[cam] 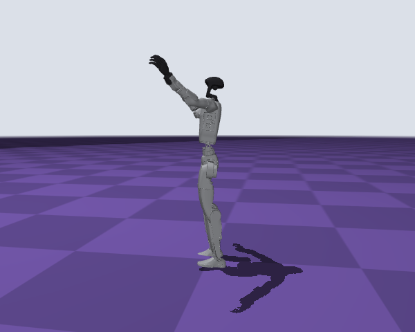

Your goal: In place motions

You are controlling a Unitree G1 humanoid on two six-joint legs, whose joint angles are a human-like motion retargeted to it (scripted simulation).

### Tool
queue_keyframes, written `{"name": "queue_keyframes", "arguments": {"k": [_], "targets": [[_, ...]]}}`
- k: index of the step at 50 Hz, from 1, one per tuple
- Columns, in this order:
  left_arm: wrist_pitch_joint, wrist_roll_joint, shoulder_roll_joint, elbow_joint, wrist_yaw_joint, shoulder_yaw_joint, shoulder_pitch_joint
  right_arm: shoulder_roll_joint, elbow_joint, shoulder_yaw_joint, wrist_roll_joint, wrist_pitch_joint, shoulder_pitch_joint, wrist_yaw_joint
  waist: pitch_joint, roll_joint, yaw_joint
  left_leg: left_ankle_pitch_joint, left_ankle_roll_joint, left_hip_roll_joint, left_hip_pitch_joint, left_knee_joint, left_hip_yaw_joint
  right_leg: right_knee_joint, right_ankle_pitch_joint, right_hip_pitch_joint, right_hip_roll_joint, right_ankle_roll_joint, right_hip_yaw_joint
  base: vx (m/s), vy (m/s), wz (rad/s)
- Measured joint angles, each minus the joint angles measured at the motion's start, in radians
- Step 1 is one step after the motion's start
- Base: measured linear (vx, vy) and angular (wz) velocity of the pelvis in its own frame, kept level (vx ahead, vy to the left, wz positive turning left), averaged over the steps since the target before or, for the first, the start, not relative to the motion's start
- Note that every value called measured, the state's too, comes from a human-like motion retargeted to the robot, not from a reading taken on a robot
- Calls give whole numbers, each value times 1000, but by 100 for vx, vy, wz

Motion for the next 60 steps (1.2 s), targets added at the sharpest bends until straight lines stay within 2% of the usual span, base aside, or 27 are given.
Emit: {"name": "queue_keyframes", "arguments": {"k": [4, 9, 10, 13, 15, 16, 19, 23, 27, 28, 30, 32, 33, 34, 35, 36, 38, 39, 40, 42, 45, 48, 51, 53, 55, 57, 60], "targets": [[60, 412, 31, -223, 152, -270, -158, -107, -338, 290, -296, -58, -231, -133, -8, -21, 1, 0, 0, 2, 6, -1, -2, 0, -1, 6, 3, 0, -2, 6, -6, 2], [280, 924, 69, -478, 461, -480, -279, -95, -595, 564, -426, -176, -500, -189, -9, -22, -7, -3, 1, 3, 24, -4, -5, -1, -6, 25, 8, 0, -6, 4, 0, 1], [294, 1006, 72, -517, 535, -501, -288, -90, -615, 593, -424, -199, -526, -192, -8, -21, -6, -4, 1, 3, 29, -4, -6, -1, -7, 30, 9, -1, -6, 5, -1, 3], [204, 1103, 73, -533, 638, -486, -266, -110, -552, 610, -406, -239, -541, -223, 1, -15, -4, -7, 1, 3, 38, -4, -10, -1, -10, 41, 11, 0, -9, 0, 0, 0], [133, 1040, 60, -464, 640, -418, -213, -133, -433, 578, -395, -229, -504, -251, 4, -9, -2, -7, 2, 2, 38, -4, -10, -1, -11, 42, 11, 0, -8, 0, 0, 0], [128, 995, 51, -408, 624, -364, -177, -139, -348, 548, -382, -213, -468, -254, 2, -5, -1, -7, 2, 3, 34, -4, -10, -1, -11, 39, 11, 0, -8, 0, 0, 0], [187, 865, 43, -235, 560, -173, -52, -132, -71, 395, -319, -164, -318, -235, -12, 10, 1, -7, 1, 4, 18, -2, -8, -1, -10, 22, 10, 1, -5, 0, 0, 0], [286, 704, 80, -13, 371, 97, 135, -49, 261, -9, -202, -149, -2, -92, -34, 18, -3, -9, -3, 6, -7, 0, 2, 0, -7, -9, 8, 1, 4, 0, 0, 0], [280, 382, 54, 256, 141, 335, 271, 61, 557, -413, 14, -138, 219, 99, -39, 16, -4, -10, -4, 6, -17, -1, 6, 0, -7, -24, 8, 2, 8, -3, 2, -3], [287, 251, 31, 293, 75, 402, 304, 78, 629, -499, 73, -122, 264, 170, -36, 14, -5, -10, -4, 6, -17, -1, 6, 0, -8, -24, 8, 2, 8, 0, 0, 0], [306, 5, -21, 331, -167, 545, 367, 115, 720, -664, 196, -31, 347, 317, -22, 10, -12, -10, -3, 5, -12, 0, 3, 1, -9, -17, 7, 1, 6, 0, 0, 0], [294, -230, -52, 352, -527, 671, 441, 171, 737, -837, 381, 66, 412, 416, -2, 9, -17, -10, -3, 3, -4, -1, 2, 1, -10, -10, 7, 0, 5, 0, 0, 0], [302, -344, -65, 372, -605, 727, 468, 200, 735, -906, 498, 61, 430, 448, 6, 9, -18, -10, -2, 2, 0, -2, 2, 0, -10, -7, 7, 0, 5, 0, 0, 0], [292, -449, -76, 388, -634, 772, 487, 226, 723, -956, 629, 15, 443, 435, 12, 10, -19, -10, -2, 2, 2, -3, 3, 0, -10, -5, 8, 0, 6, -5, 0, -3], [274, -551, -87, 403, -637, 811, 501, 249, 706, -996, 768, -52, 455, 400, 17, 11, -20, -10, -2, 1, 4, -3, 3, -1, -10, -3, 8, 0, 6, 0, 0, 0], [203, -631, -85, 414, -577, 815, 513, 269, 673, -994, 873, -154, 456, 310, 19, 12, -22, -10, -2, 1, 5, -3, 4, -1, -9, -3, 8, 0, 7, 0, 0, 0], [41, -714, -73, 415, -445, 801, 526, 295, 597, -955, 968, -338, 447, 141, 24, 14, -25, -9, -2, 1, 9, -4, 6, -1, -8, -2, 8, 0, 8, 0, 0, 0], [-33, -702, -66, 402, -382, 780, 520, 300, 546, -912, 950, -384, 435, 82, 27, 15, -27, -9, -2, 1, 12, -4, 7, -1, -8, 0, 8, -1, 9, 0, 0, 0], [-100, -672, -60, 384, -321, 754, 507, 303, 490, -862, 916, -410, 422, 34, 32, 15, -28, -8, -2, 1, 15, -4, 9, 0, -7, 2, 7, -1, 11, 0, 0, 0], [-135, -598, -38, 317, -285, 665, 471, 292, 358, -743, 832, -359, 377, 40, 40, 18, -27, -7, -1, 2, 23, -4, 14, 1, -5, 7, 8, -2, 13, 0, 0, 0], [-101, -483, -17, 163, -309, 498, 383, 267, 134, -548, 655, -280, 298, 86, 43, 18, -26, -6, 0, 1, 31, -4, 16, 2, -3, 13, 6, -2, 13, 0, 0, 0], [-82, -285, -18, -25, -280, 309, 259, 181, -63, -335, 378, -204, 213, 38, 33, 9, -22, -4, 0, 0, 31, -3, 11, 1, -3, 17, 5, -2, 10, 0, 0, 0], [-81, -7, 11, -192, -169, 112, 143, 78, -250, -115, 60, -107, 91, 2, 19, -2, -20, -4, 1, -2, 30, -4, 6, 0, -4, 20, 5, -2, 5, 4, -3, 6], [-37, 220, 33, -304, -63, -5, 74, 13, -379, 32, -146, -61, -12, -13, 12, -9, -19, -4, 2, -2, 32, -5, 4, 0, -5, 23, 5, -2, 4, 8, -3, 3], [66, 464, 54, -419, 58, -119, 11, -50, -506, 189, -340, -55, -147, -24, 7, -17, -17, -5, 1, -2, 37, -6, 5, 1, -6, 26, 5, -2, 4, 10, -3, -1], [151, 729, 98, -508, 146, -222, -58, -80, -603, 336, -476, -102, -284, -74, 2, -25, -16, -6, 1, -1, 45, -8, 8, 1, -6, 31, 7, -2, 6, 9, -2, -9], [167, 1044, 163, -586, 333, -343, -148, -83, -654, 498, -530, -210, -420, -150, -1, -27, -9, -9, 0, 1, 57, -10, 13, 0, -7, 39, 11, -3, 10, 7, -1, -7]]}}
